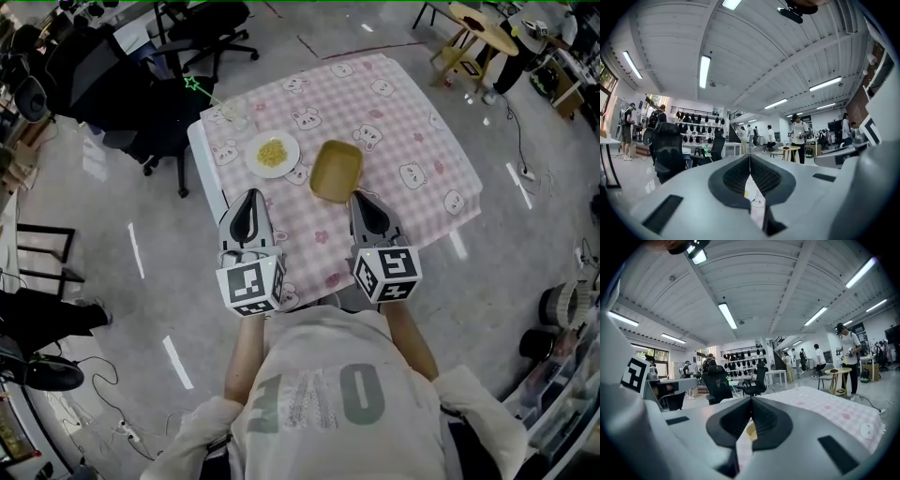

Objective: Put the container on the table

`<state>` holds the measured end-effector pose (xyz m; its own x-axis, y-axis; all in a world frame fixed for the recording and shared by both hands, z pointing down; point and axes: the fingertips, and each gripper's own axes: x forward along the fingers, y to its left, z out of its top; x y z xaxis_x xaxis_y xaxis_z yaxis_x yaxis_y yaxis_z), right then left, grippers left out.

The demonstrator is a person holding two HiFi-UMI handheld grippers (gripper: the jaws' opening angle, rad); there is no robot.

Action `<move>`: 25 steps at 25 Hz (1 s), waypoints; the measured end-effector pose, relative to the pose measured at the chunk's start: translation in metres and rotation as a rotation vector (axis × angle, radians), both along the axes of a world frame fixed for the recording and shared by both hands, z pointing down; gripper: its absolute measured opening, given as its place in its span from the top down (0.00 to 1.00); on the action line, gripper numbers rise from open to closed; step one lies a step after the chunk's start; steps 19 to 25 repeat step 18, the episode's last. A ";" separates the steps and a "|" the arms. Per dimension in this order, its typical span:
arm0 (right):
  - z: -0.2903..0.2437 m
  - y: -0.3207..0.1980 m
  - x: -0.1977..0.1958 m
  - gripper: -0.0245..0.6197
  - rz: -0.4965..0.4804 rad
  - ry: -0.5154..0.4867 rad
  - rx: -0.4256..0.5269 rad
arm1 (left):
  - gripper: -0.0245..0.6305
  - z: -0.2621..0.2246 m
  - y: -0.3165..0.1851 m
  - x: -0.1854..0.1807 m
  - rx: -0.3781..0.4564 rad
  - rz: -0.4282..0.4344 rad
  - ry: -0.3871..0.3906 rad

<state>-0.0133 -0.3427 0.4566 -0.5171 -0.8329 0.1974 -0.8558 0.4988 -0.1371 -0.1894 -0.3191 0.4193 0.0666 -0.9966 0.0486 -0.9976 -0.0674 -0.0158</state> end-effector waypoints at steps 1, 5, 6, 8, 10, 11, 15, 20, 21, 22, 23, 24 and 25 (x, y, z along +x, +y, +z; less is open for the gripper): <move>-0.001 0.000 0.000 0.92 0.001 0.000 0.002 | 0.92 0.001 0.000 0.000 -0.001 -0.002 0.005; -0.001 0.002 0.002 0.92 0.005 0.002 0.006 | 0.92 0.004 0.002 0.001 -0.004 0.000 0.012; -0.001 0.002 0.003 0.92 0.007 0.002 0.005 | 0.92 0.004 0.002 0.001 -0.005 0.001 0.011; -0.002 0.002 0.005 0.92 0.010 0.002 0.002 | 0.92 0.004 0.002 0.002 -0.008 0.000 0.010; -0.001 0.003 0.005 0.92 0.010 0.001 -0.001 | 0.92 0.005 0.003 0.001 -0.012 -0.002 0.011; -0.001 0.003 0.005 0.92 0.010 0.001 -0.001 | 0.92 0.005 0.003 0.001 -0.013 -0.004 0.012; 0.001 0.002 0.005 0.92 0.011 0.001 -0.003 | 0.92 0.008 0.002 -0.002 -0.017 -0.008 0.020; 0.004 -0.001 0.006 0.92 0.013 0.002 -0.009 | 0.92 0.010 -0.001 -0.002 -0.022 -0.006 0.032; 0.004 -0.001 0.006 0.92 0.013 0.002 -0.009 | 0.92 0.010 -0.001 -0.002 -0.022 -0.006 0.032; 0.004 -0.001 0.006 0.92 0.013 0.002 -0.009 | 0.92 0.010 -0.001 -0.002 -0.022 -0.006 0.032; 0.004 -0.001 0.006 0.92 0.013 0.002 -0.009 | 0.92 0.010 -0.001 -0.002 -0.022 -0.006 0.032; 0.004 -0.001 0.006 0.92 0.013 0.002 -0.009 | 0.92 0.010 -0.001 -0.002 -0.022 -0.006 0.032; 0.004 -0.001 0.006 0.92 0.013 0.002 -0.009 | 0.92 0.010 -0.001 -0.002 -0.022 -0.006 0.032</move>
